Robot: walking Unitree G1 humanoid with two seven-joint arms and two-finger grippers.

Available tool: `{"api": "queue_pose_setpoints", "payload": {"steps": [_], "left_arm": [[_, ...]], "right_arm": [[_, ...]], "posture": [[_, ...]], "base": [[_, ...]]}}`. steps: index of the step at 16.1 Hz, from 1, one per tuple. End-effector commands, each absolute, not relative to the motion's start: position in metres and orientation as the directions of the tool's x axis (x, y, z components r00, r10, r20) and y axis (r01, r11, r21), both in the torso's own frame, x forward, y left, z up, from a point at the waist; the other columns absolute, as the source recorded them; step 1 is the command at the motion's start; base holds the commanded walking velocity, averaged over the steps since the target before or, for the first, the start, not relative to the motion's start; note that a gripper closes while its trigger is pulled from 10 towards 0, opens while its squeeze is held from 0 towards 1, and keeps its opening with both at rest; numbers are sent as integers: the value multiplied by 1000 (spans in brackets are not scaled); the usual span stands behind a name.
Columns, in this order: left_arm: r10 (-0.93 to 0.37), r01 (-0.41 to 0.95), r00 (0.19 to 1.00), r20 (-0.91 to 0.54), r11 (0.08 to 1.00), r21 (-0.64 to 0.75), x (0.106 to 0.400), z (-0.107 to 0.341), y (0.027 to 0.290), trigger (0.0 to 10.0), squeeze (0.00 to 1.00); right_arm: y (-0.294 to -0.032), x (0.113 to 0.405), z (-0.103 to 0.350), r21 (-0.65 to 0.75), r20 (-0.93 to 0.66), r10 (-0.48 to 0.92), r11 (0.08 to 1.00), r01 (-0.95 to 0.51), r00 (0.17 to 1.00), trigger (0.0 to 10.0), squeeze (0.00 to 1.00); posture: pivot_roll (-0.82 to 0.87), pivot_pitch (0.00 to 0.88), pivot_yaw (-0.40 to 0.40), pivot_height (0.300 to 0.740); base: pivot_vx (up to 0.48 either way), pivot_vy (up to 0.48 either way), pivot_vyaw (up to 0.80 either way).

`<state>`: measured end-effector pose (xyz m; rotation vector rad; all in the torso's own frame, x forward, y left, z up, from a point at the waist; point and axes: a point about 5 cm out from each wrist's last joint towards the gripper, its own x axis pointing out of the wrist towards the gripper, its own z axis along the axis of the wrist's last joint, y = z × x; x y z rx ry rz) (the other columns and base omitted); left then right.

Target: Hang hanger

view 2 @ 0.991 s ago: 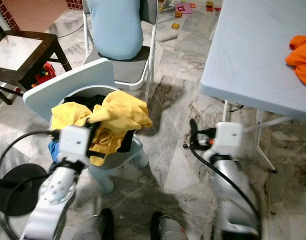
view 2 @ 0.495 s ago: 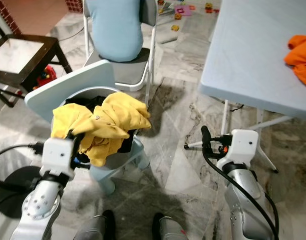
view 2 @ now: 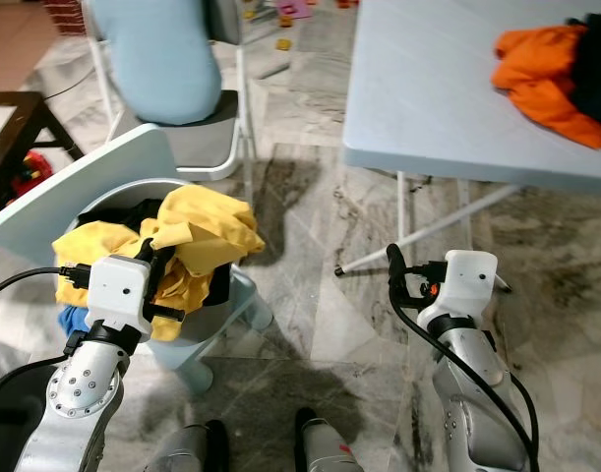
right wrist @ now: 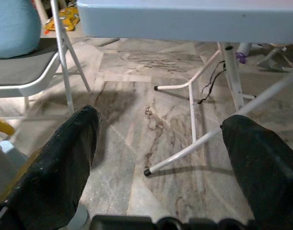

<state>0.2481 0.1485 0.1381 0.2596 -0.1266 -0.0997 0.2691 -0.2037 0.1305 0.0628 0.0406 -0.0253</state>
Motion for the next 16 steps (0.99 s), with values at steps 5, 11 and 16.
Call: {"api": "queue_pose_setpoints", "payload": {"steps": [5,11,16], "left_arm": [[-128,100,987,95,962,255,243,132,142,10000,0],[-119,91,988,99,964,249,243,133,142,10000,0],[-125,97,987,100,963,250,244,134,141,10000,0]], "right_arm": [[-190,281,130,64,-35,26,998,-24,999,10000,0],[-184,285,131,64,-27,42,997,-40,999,10000,0],[-183,286,129,58,-31,45,997,-43,999,10000,0]], "posture": [[30,201,-24,740],[23,211,-33,740],[23,214,-32,740]], "base": [[0,-49,-800],[0,-346,-667],[0,-389,-284]]}}
